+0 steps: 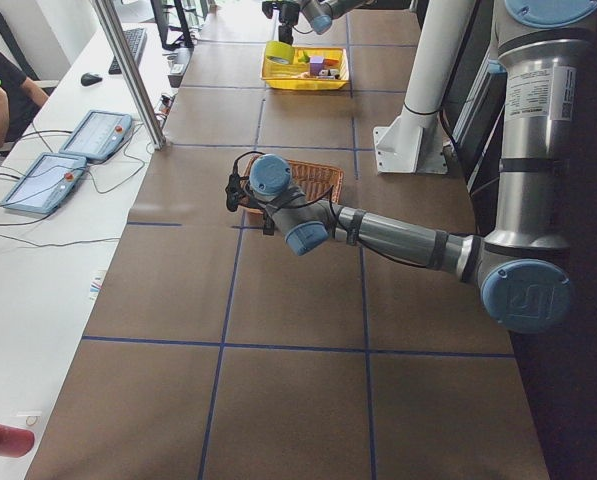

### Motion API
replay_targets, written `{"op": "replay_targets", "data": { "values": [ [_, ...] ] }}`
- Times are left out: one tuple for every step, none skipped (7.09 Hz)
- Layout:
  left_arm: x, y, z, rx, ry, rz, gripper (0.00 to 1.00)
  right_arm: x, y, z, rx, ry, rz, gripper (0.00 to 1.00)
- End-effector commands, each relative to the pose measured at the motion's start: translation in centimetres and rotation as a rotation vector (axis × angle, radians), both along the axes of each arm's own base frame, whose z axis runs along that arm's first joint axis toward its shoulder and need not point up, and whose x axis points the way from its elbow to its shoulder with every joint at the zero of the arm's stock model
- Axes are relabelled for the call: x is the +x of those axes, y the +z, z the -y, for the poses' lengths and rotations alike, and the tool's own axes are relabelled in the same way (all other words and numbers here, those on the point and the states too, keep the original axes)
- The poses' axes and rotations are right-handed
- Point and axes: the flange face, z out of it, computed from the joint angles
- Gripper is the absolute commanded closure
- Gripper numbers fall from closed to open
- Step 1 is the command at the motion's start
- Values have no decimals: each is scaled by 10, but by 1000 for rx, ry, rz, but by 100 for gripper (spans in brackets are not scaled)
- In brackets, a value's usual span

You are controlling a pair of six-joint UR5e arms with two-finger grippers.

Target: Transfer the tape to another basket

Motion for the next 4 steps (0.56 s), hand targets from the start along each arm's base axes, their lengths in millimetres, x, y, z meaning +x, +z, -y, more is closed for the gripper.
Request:
{"op": "replay_targets", "data": {
  "values": [
    [37, -55, -9, -104, -61, -155, 0, -2, -2, -20, -40, 25, 126, 99],
    [55, -71, -17, -165, -98, -255, 0, -12, -2, -34, -54, 31, 194, 99],
    [73, -81, -30, -192, -103, -338, 0, -23, -6, -48, -56, 20, 248, 99],
    [87, -93, -47, -238, -68, -430, 0, -37, -9, -63, -53, 1, 299, 99]
  ]
}}
